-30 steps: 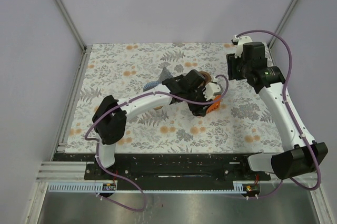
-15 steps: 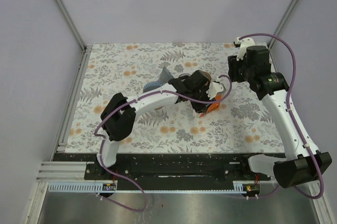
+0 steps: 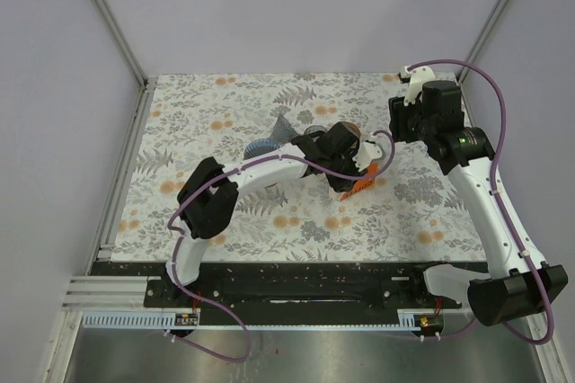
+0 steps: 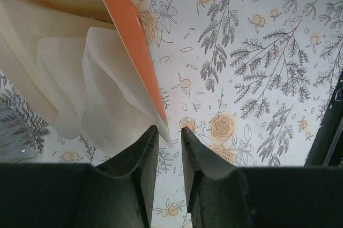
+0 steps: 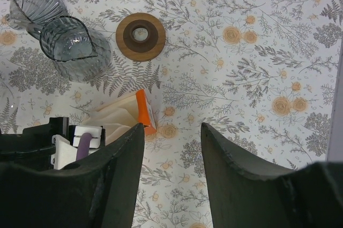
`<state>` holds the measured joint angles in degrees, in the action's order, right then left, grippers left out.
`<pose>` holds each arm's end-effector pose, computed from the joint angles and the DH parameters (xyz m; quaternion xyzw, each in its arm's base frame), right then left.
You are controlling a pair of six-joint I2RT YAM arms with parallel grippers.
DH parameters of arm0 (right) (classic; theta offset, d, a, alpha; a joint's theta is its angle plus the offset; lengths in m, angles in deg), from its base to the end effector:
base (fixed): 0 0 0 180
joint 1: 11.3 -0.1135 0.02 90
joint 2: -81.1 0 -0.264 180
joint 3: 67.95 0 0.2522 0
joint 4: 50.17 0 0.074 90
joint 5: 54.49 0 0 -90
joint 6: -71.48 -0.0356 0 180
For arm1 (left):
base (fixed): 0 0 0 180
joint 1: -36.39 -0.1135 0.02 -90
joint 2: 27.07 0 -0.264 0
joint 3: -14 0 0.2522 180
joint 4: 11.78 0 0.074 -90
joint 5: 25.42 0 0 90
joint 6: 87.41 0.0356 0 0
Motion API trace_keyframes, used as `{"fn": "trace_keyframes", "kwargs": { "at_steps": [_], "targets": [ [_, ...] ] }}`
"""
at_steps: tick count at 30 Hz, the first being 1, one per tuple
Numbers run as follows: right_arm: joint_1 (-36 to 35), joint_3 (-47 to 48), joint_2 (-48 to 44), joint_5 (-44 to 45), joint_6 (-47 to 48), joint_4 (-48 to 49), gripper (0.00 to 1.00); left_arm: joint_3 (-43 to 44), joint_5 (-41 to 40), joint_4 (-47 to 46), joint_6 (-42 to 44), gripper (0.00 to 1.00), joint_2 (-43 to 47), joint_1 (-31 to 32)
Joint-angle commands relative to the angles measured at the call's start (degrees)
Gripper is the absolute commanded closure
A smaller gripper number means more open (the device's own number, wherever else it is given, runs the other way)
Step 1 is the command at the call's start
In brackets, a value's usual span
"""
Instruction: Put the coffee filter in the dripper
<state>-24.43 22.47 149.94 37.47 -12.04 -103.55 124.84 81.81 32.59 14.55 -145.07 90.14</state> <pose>0.2460 0.0561 0.3947 -0.1406 0.8623 0.0133 0.4863 0.2643 -0.3783 0.2306 0.5479 0.7574 -0.2483 0.2539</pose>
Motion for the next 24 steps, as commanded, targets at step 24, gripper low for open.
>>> {"fn": "trace_keyframes", "kwargs": {
  "at_steps": [24],
  "targets": [
    [-0.2,-1.4,-2.8,-6.5,1.2,4.1,0.44,3.0,-2.7,2.0,0.2,1.0,3.3,0.0]
  ]
}}
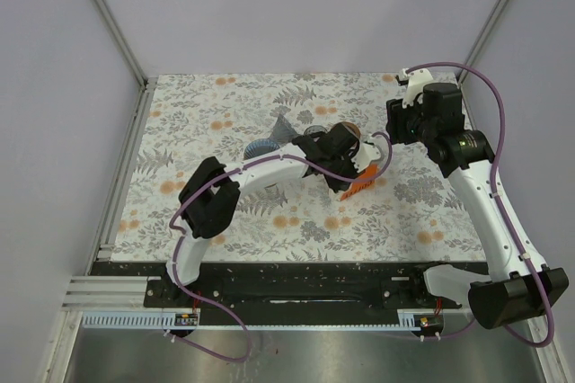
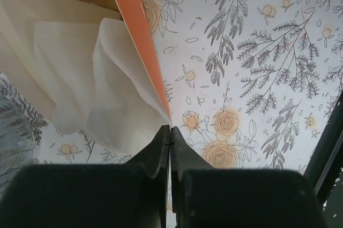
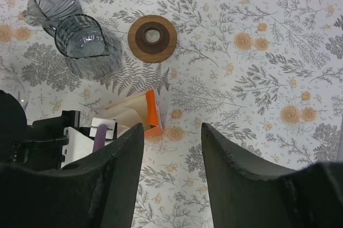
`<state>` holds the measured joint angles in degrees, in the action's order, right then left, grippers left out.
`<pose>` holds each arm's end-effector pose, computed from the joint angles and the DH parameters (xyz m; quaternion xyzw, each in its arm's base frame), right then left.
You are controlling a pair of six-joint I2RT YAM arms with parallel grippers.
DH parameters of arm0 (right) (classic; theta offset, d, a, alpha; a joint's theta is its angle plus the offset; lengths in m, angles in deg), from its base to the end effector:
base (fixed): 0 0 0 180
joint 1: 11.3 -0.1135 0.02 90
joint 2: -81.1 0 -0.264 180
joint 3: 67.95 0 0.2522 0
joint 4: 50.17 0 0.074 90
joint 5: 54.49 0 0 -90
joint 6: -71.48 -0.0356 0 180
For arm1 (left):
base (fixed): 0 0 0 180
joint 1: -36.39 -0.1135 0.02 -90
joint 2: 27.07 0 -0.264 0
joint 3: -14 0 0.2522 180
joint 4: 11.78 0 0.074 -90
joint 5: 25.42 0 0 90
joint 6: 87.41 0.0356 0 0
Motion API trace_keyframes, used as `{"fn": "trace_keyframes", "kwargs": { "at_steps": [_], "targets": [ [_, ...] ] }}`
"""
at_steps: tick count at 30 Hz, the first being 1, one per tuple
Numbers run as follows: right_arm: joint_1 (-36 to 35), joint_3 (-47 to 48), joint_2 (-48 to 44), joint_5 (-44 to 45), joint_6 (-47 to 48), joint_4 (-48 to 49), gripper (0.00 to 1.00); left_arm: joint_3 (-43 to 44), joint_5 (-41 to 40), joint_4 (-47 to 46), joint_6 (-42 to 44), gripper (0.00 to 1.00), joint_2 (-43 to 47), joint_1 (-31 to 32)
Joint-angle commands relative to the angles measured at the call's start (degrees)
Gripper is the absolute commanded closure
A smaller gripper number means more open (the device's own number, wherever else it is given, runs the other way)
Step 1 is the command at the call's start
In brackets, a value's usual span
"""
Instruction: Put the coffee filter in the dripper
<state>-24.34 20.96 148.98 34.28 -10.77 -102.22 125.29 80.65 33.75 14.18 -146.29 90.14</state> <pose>0.2433 0.0571 0.3921 -0.1622 0.8552 0.0320 0.4913 0.2659 -0.3793 0.2222 0.5444 0.7679 -0.2355 0.2419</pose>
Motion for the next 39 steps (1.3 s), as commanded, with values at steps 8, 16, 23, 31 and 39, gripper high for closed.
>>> {"fn": "trace_keyframes", "kwargs": {
  "at_steps": [8,16,23,31,39],
  "targets": [
    [-0.3,0.4,-1.3,-4.0,-0.1,2.8,0.44,1.1,-1.1,1.3,2.2,1.0,8.4,-0.2],
    [-0.3,1.3,-1.3,-4.1,-0.4,2.2,0.44,1.6,0.2,5.1,4.0,1.0,12.1,-0.7],
    [-0.3,4.7,-0.5,-8.9,-0.9,0.1,0.42,1.2,4.1,14.4,14.9,1.0,19.7,-1.1],
    [-4.3,14.9,5.0,-24.1,-1.2,-9.0,0.14,-0.1,8.7,32.5,34.8,1.0,30.0,-1.0],
    [-17.4,29.9,15.8,-26.5,-1.2,-23.4,0.14,-0.2,7.2,43.6,43.3,1.0,33.4,-0.5]
  ]
}}
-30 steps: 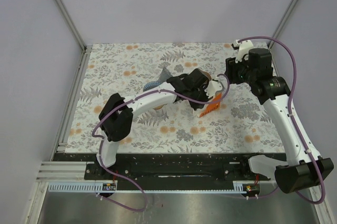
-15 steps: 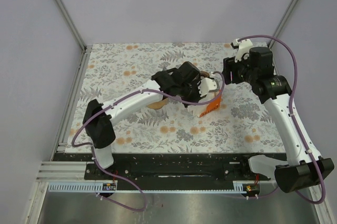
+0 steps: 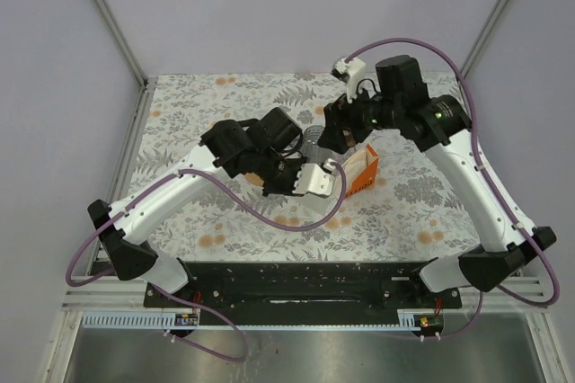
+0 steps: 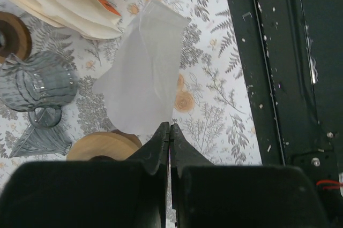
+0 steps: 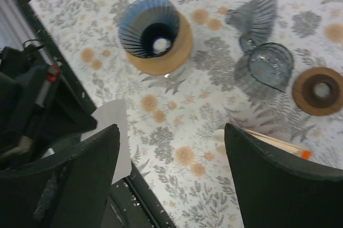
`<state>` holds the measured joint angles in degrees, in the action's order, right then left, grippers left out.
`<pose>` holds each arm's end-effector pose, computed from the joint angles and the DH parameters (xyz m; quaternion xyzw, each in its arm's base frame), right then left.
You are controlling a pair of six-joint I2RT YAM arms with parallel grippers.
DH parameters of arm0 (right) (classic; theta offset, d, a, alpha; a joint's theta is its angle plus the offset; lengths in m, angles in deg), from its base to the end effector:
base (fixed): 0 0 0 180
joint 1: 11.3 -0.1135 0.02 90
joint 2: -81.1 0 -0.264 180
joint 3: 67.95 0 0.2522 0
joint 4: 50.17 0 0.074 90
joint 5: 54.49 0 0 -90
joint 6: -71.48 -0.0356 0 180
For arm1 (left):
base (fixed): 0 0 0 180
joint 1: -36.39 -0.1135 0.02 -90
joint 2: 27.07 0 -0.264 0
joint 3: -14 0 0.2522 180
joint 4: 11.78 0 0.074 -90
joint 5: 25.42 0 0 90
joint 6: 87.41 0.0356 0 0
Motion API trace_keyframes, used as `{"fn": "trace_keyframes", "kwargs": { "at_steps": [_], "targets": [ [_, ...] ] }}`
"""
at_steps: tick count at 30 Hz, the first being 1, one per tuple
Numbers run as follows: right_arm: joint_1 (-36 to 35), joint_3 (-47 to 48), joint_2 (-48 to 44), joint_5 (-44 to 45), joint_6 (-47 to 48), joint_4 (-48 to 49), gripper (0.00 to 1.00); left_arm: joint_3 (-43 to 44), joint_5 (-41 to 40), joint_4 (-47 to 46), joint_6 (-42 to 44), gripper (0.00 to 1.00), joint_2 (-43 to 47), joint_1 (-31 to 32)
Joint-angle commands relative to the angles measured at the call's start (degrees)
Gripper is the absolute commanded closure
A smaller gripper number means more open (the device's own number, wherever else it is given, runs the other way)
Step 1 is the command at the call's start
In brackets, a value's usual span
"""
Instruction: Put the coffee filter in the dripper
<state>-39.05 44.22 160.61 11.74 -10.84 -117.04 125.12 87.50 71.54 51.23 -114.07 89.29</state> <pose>0.2344 0.1395 0.4493 -0.3549 0.7945 0.2590 0.4191 0.1645 -0.2405 0.3885 0.7653 0.5567 -0.2011 0.2530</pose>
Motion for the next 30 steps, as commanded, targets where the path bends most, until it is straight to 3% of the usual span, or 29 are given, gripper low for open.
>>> {"fn": "trace_keyframes", "kwargs": {
  "at_steps": [1,11,17,24,30],
  "targets": [
    [-2.7,7.8,5.1,-4.4,-2.0,-9.4,0.14,0.0,-0.2,6.0,6.4,1.0,1.3,0.6],
    [-4.8,-0.4,6.7,-18.8,-11.3,-5.4,0.16,3.1,-3.3,6.1,5.7,1.0,1.2,2.1],
    [-5.1,-3.7,6.5,-18.4,-13.4,-3.3,0.17,5.2,-4.9,6.2,5.8,1.0,1.1,2.8],
    [-5.3,-6.1,7.7,-19.7,-15.2,-1.9,0.3,6.1,-5.7,5.5,5.8,1.0,1.3,2.8],
    [-5.5,-9.0,6.8,-22.3,-17.3,1.1,0.32,5.2,-9.5,2.7,5.1,1.0,1.4,2.9]
  ]
}}
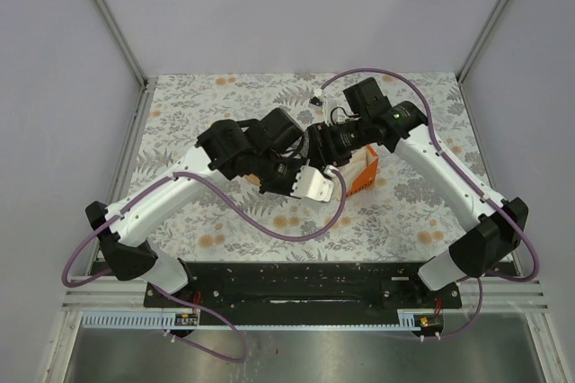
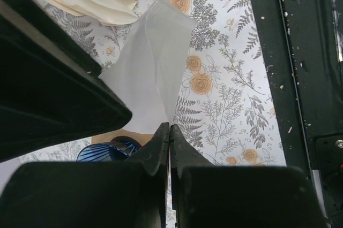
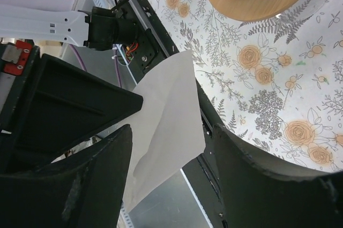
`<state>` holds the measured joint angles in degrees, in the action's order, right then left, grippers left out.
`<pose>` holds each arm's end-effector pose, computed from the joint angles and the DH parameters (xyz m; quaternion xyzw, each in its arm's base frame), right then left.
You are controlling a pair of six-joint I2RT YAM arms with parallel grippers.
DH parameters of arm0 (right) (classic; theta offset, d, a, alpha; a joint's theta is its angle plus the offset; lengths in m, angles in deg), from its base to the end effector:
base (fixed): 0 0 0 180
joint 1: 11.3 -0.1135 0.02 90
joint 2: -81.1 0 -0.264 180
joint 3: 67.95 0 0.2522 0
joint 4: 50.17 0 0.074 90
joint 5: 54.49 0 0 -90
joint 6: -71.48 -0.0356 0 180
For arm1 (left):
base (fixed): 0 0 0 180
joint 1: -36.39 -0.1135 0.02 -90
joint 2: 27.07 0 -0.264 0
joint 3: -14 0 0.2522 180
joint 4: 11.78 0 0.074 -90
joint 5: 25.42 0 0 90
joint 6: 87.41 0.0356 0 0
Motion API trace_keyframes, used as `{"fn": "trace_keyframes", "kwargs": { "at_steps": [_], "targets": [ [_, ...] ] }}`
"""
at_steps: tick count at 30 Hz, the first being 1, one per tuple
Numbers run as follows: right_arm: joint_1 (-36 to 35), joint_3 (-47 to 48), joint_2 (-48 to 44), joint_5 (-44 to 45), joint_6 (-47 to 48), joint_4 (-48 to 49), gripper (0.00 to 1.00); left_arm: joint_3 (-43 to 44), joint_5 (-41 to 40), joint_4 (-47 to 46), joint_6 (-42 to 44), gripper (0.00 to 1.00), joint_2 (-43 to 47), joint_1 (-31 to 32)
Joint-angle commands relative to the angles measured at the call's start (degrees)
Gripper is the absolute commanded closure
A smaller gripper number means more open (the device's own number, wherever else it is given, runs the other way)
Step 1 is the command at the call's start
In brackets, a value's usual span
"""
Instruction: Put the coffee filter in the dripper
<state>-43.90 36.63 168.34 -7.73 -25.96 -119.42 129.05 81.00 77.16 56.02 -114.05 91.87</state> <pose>0.2477 0.1874 0.3737 -0.3087 0.8315 0.4311 0.1658 0.1511 -0.2375 0.4013 0.8003 0.5277 -0.1426 0.2464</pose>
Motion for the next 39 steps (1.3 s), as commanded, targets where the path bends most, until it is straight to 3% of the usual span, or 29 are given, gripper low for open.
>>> {"fn": "trace_keyframes", "kwargs": {
  "at_steps": [1,7,12,17,22,23,25,29,33,39],
  "targets": [
    [-0.9,-1.7,-0.8,-2.5,-2.1,3.5,0.34,1.1,-3.6,-3.4,0.3,1.0,1.2,0.2],
    [-1.5,-1.8,0.6,0.5,-0.7,0.8,0.5,1.8,-4.7,-3.7,0.3,1.0,1.0,0.2],
    [-1.5,-0.9,0.5,1.7,-0.4,0.6,0.84,1.9,-6.2,-4.2,-0.3,1.0,1.1,0.2],
    [-1.4,0.4,-0.7,6.8,0.3,2.0,0.99,2.2,-9.4,-8.3,-4.4,1.0,1.7,0.1],
    [-1.5,0.9,-5.1,14.0,0.2,6.8,1.0,5.6,-9.7,-12.7,-11.1,0.62,2.5,-2.7],
    [-1.4,0.8,-5.7,16.8,0.4,7.6,1.0,6.8,-9.6,-14.1,-13.5,0.49,3.0,-3.5],
    [-1.5,0.3,-6.9,21.3,0.9,9.7,1.0,8.8,-9.5,-16.3,-18.2,0.33,3.6,-5.8],
    [-1.5,-0.4,-8.3,25.0,1.5,15.6,1.0,10.9,-4.3,-19.5,-29.1,0.26,5.3,-12.1],
    [-2.3,0.1,-9.2,33.2,2.9,22.4,1.0,9.2,-4.4,-24.8,-46.6,0.1,7.5,-19.2],
    [-6.9,-2.0,-7.7,53.4,4.5,38.9,1.0,4.8,-3.4,-30.0,-65.6,0.05,9.5,-30.9]
  ]
}}
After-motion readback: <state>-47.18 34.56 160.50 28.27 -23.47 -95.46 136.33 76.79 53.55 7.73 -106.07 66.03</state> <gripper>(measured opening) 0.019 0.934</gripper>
